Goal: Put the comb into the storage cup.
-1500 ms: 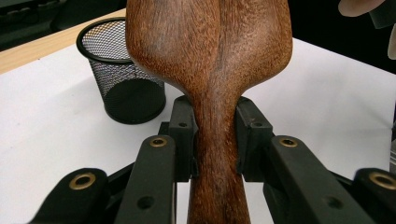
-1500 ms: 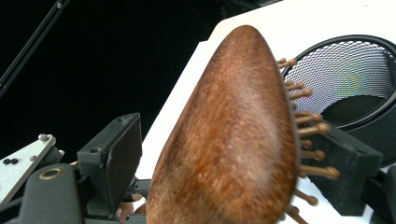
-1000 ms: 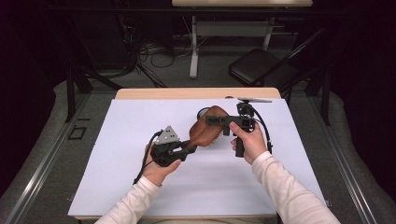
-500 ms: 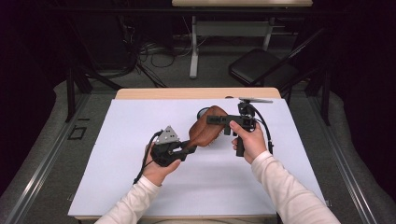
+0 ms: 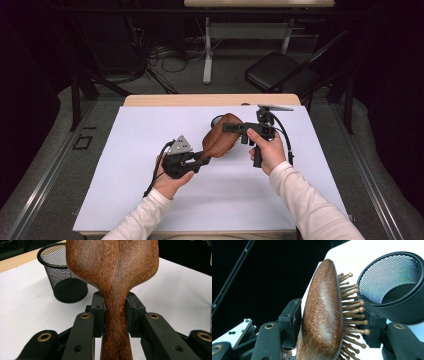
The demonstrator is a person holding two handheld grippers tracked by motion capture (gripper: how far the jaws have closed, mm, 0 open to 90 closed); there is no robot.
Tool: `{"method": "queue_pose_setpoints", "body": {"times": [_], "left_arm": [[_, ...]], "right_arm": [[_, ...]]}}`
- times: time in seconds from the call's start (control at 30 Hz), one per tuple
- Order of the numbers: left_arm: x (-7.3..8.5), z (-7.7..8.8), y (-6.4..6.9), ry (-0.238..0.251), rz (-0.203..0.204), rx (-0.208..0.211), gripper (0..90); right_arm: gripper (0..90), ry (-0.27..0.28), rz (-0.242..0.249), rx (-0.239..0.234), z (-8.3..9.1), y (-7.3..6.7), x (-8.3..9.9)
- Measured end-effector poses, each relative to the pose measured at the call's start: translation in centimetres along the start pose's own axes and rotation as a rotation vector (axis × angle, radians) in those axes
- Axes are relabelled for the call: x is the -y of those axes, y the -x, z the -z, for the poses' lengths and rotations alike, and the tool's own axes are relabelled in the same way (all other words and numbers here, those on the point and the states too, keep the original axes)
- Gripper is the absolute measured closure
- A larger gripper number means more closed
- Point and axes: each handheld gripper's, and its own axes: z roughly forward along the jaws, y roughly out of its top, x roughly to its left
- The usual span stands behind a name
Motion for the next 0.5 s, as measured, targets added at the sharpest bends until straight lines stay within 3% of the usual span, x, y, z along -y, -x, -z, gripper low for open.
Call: {"method": "queue_pose_setpoints", "body": {"times": [0.5], "left_arm": [[0.43, -0.73, -0.13, -0.024, 0.009, 0.005, 72.1]], "right_arm": [[44.5, 0.006, -0.015, -0.004, 0.01, 0.13, 0.16]]}}
